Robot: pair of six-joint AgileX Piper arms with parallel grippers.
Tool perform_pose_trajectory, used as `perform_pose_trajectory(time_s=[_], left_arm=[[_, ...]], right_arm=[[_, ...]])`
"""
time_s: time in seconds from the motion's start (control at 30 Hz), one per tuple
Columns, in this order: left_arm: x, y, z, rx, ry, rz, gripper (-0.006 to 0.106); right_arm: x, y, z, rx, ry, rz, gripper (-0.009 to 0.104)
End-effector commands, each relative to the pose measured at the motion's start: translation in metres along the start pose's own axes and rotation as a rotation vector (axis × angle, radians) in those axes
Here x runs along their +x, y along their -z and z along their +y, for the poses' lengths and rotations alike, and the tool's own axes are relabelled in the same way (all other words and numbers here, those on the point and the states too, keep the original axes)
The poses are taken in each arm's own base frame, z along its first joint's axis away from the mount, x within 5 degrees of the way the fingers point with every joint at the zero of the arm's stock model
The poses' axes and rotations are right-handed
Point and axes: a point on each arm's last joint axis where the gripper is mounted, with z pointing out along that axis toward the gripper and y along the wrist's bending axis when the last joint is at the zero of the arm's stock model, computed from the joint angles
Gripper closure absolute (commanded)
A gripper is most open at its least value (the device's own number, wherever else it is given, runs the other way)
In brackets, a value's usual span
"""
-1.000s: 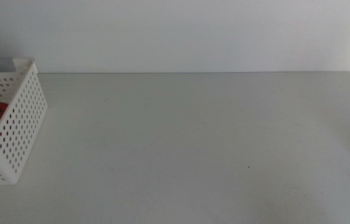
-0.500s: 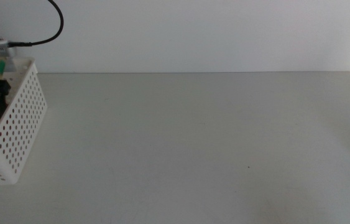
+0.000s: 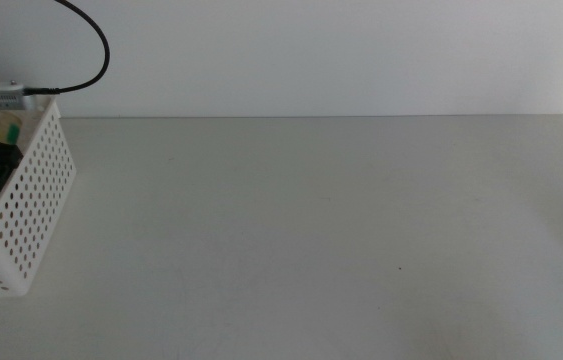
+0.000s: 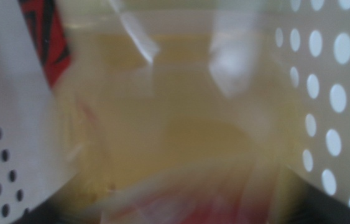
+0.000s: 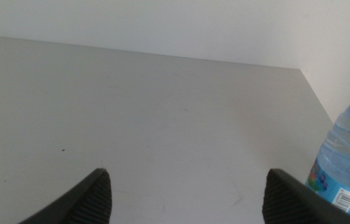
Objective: Use arms to grab the bottles and put them into the dustbin to the left of the table.
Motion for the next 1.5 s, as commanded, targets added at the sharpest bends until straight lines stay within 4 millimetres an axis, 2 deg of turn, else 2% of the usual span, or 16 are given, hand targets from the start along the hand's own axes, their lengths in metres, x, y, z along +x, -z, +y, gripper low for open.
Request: perform_pose_trajectory(time_s=[0.0,0.13,0.33,0.47,0.6,0.7,0.83,0.93,1.13,1.27,1.37,1.47], left_arm=[[-0.001,0.040,-0.004,-0.020,-0.006,-0.116,0.009],[-0.003,0.042,-0.004,-0.027,-0.009,-0.136,0.007],[-0.006,0.057,-0.005,-0.021,-0.024,-0.149,0.007],[-0.005,0.078,-0.009,-0.012,-0.029,-0.168,0.007],[-0.002,0.106,-0.019,0.036,-0.022,-0.285,0.007],[0.005,0.138,-0.036,0.023,-0.052,-0.407,0.007],[0.015,0.184,-0.075,-0.018,-0.149,-0.610,0.007],[0.023,0.206,-0.105,-0.040,-0.237,-0.704,0.007],[0.037,0.213,-0.143,-0.019,-0.360,-0.665,0.007],[0.056,0.209,-0.170,0.021,-0.416,-0.746,0.007],[0.084,0.198,-0.190,0.032,-0.474,-0.876,0.007],[0.121,0.190,-0.197,0.039,-0.508,-1.038,0.007]], right_arm=[[-0.010,0.003,-0.002,0.020,0.015,-0.101,0.033],[-0.010,0.003,-0.002,0.020,0.015,-0.101,0.033],[-0.010,0.003,-0.002,0.020,0.015,-0.101,0.033],[-0.010,0.003,-0.002,0.020,0.015,-0.101,0.033],[-0.010,0.003,-0.002,0.020,0.015,-0.101,0.033],[-0.010,0.003,-0.002,0.020,0.015,-0.101,0.033],[-0.010,0.003,-0.002,0.020,0.015,-0.101,0.033],[-0.010,0.003,-0.002,0.020,0.015,-0.101,0.033],[-0.010,0.003,-0.002,0.020,0.015,-0.101,0.033],[-0.010,0.003,-0.002,0.020,0.015,-0.101,0.033],[-0.010,0.003,-0.002,0.020,0.015,-0.101,0.033],[-0.010,0.003,-0.002,0.020,0.015,-0.101,0.033]])
